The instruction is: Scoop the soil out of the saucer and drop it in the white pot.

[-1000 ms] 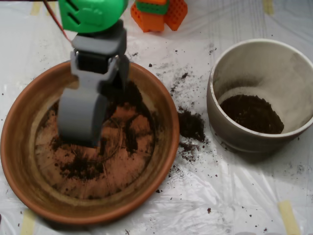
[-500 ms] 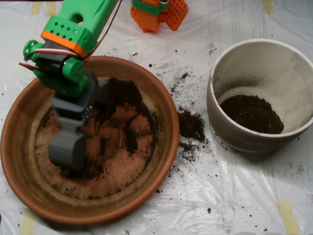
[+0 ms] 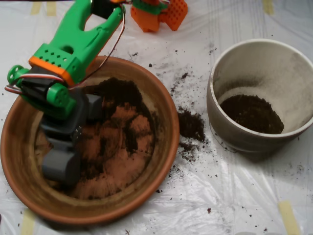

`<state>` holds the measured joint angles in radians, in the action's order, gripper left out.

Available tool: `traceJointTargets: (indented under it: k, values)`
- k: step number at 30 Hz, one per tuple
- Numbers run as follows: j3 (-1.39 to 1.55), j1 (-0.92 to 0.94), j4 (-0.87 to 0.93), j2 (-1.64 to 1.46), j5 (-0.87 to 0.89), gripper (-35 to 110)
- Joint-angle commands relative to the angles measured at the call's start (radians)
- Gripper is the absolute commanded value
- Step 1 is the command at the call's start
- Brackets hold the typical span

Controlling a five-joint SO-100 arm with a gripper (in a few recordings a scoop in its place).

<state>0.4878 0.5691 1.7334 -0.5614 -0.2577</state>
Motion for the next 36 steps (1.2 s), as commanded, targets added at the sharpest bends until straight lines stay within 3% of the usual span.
traceJointTargets:
  k: [1, 7, 16, 22, 31, 36]
  values:
    - [-0.132, 0.023, 0.071, 0.038, -0.028, 37]
    - [-0.101, 0.032, 0.071, 0.051, -0.051, 26]
    - [-0.061, 0.046, 0.071, 0.06, -0.11, 25]
    - [-0.006, 0.037, 0.071, 0.038, -0.158, 15]
    - [0.069, 0.052, 0.071, 0.0, -0.187, 10]
    - [0.354, 0.044, -0.063, -0.207, -0.202, 10]
